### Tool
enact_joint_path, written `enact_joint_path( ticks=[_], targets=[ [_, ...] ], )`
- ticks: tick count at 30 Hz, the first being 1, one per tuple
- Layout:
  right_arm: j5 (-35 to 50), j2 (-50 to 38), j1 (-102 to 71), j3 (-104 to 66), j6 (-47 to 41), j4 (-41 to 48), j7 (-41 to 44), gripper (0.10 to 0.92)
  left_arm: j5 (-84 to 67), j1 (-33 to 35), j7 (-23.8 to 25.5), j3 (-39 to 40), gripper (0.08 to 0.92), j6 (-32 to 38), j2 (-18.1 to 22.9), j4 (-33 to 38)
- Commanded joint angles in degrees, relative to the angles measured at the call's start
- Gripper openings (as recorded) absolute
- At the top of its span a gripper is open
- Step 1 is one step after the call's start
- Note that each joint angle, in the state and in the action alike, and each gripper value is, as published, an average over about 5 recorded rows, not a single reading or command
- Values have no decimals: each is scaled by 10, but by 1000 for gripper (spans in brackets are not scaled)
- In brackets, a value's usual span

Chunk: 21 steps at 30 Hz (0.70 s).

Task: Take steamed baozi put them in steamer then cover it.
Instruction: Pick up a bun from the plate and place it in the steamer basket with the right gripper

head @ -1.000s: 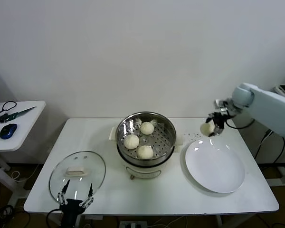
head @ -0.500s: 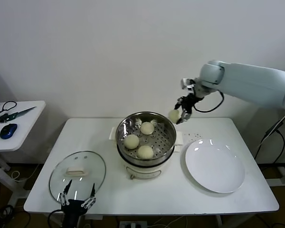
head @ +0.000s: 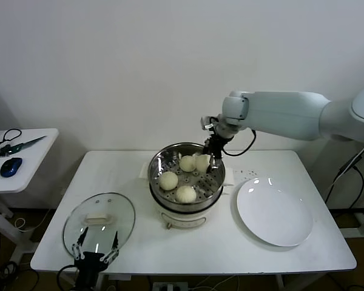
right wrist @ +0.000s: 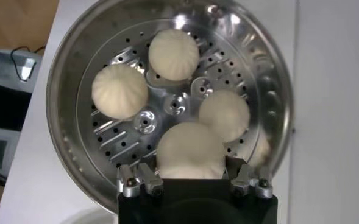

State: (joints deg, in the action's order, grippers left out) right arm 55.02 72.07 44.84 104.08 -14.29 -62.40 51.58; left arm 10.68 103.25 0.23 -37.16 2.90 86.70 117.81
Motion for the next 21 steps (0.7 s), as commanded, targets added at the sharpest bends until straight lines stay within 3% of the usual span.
enact_joint_path(
  ticks=[1, 15, 21],
  targets=[
    [-5, 32, -37, 17, -7, 7, -10, 735, -4, -3, 0, -2, 823, -3, -4, -4],
    [-36, 29, -60, 4, -5, 33, 4, 750, 3, -20, 0, -3, 823, -6, -3, -19],
    [-41, 20, -49, -5, -4, 18, 13, 815, 9, -26, -1, -2, 823, -8, -3, -20]
  ],
)
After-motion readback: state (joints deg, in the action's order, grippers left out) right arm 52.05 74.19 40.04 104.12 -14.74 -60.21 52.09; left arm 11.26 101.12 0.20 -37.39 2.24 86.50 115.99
